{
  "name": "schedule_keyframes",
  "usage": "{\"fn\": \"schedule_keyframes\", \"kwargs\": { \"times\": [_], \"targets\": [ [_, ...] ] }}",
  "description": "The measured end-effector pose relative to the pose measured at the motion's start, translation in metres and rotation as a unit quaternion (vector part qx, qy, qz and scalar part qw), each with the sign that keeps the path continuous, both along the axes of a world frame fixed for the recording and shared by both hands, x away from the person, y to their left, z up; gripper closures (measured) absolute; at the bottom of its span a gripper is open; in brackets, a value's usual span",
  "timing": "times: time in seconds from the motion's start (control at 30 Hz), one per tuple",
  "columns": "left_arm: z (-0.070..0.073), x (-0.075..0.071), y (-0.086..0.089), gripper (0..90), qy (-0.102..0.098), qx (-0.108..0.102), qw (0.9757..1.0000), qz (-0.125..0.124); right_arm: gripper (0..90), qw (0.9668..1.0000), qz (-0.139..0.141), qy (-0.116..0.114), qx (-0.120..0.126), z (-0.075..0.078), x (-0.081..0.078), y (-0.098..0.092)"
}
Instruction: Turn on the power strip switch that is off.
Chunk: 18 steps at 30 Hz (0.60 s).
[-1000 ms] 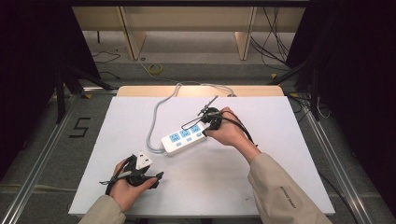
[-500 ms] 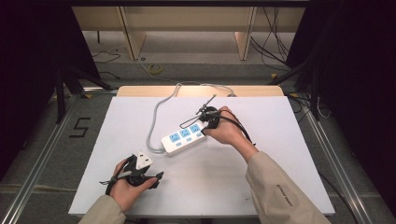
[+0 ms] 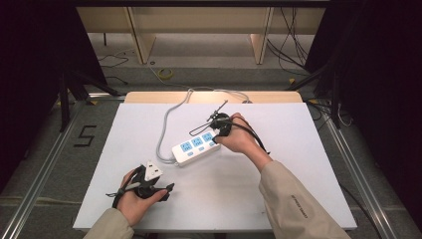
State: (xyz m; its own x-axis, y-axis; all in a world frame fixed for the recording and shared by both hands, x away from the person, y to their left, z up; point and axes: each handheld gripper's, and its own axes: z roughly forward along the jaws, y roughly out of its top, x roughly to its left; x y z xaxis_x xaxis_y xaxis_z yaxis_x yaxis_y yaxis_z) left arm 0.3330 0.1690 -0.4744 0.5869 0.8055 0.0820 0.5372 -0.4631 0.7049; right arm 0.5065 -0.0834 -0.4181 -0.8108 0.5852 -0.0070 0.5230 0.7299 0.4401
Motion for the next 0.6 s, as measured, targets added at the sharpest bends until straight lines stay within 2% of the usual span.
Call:
{"fn": "schedule_keyframes", "kwargs": {
  "times": [0.6],
  "targets": [
    [0.0000, -0.0002, 0.0000, 29.4, 0.000, 0.000, 1.0000, -0.001, 90.0, 0.9999, -0.009, 0.007, 0.005, -0.0092, 0.0080, 0.0074]
  ]
}}
